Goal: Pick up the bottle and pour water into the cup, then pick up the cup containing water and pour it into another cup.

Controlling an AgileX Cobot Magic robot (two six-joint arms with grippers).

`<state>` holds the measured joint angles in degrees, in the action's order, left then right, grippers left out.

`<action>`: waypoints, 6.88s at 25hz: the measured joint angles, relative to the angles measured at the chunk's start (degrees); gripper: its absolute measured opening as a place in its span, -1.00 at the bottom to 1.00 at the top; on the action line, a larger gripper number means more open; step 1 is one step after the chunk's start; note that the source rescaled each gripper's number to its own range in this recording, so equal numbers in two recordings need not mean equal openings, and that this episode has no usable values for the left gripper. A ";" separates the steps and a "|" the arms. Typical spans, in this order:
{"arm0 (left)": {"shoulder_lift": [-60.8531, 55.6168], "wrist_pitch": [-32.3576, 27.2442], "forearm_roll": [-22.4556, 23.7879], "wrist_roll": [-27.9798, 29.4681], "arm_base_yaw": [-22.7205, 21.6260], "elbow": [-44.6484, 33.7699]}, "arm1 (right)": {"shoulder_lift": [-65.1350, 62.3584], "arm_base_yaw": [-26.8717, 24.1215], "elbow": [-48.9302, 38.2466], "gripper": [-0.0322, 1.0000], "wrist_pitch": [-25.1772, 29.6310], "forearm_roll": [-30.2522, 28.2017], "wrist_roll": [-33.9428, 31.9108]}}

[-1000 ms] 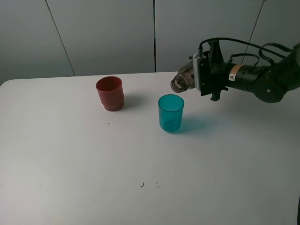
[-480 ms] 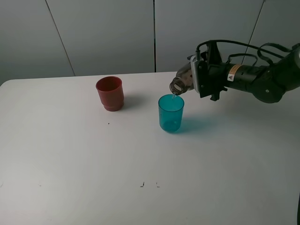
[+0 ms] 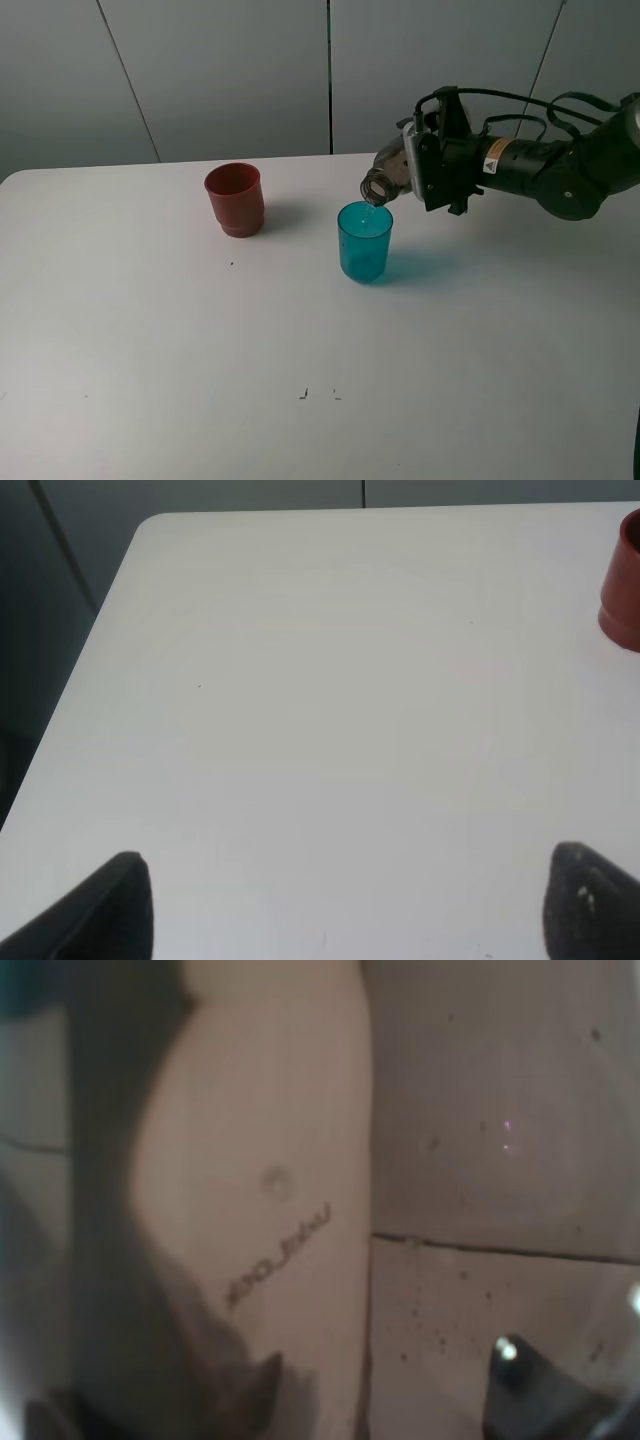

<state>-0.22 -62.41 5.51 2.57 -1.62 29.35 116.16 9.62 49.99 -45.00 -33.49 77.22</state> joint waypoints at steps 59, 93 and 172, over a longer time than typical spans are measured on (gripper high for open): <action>0.00 0.00 0.00 0.24 0.00 0.00 | 0.00 0.00 2.90 -0.93 -1.80 0.97 13.83; 0.00 0.00 0.00 0.12 0.00 0.00 | 0.00 0.00 3.02 -0.93 2.25 -4.77 -38.42; 0.00 0.00 -0.10 0.12 0.00 0.00 | 13.01 -8.44 17.47 1.00 8.50 -0.71 -100.98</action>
<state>-0.22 -62.41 5.40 2.69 -1.62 29.35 129.17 1.18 67.47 -36.51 -34.20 -23.76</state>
